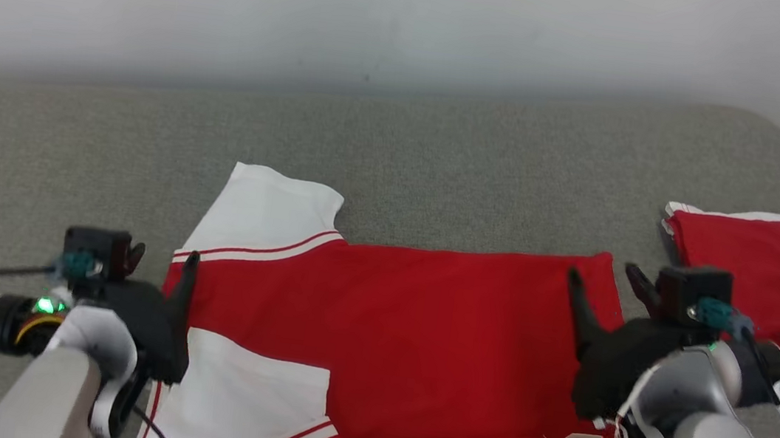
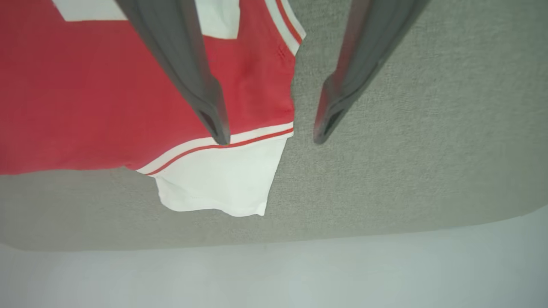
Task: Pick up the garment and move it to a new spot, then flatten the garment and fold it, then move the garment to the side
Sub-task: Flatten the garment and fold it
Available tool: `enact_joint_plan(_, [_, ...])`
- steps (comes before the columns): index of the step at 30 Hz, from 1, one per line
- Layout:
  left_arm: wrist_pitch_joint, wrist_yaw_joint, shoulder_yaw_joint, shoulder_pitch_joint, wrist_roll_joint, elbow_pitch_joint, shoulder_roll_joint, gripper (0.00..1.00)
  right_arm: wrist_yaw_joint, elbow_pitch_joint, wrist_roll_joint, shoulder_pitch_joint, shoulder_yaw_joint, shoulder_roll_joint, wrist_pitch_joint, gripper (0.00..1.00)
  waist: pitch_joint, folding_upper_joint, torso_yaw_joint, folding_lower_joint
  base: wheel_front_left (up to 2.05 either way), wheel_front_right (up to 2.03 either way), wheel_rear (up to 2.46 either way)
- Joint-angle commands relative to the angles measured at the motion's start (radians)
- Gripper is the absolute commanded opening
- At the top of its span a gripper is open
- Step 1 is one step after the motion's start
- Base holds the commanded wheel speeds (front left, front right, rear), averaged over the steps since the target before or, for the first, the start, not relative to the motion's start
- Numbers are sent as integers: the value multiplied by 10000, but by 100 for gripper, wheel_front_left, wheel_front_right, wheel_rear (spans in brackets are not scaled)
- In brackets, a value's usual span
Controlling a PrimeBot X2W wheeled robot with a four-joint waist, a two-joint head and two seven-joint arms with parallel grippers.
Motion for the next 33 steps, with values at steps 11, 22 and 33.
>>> enact_joint_plan(11, [2101,-342,-304,-3878,247,3028,494,100,-22,1206,801,-1829,1483,8,-630,100,2509,-1,-1688,-2,0,0,0])
enact_joint_plan(22, [1504,230,-533,-5103,921,4136,1015,100,-22,1421,833,-1874,1421,7,-1187,100,2878,-1,-2065,-2,0,0,0])
enact_joint_plan(33, [1484,44,-689,-5390,770,5070,1036,84,-22,1484,957,-1852,1500,5,-1392,100,2952,-1,-2193,-2,0,0,0])
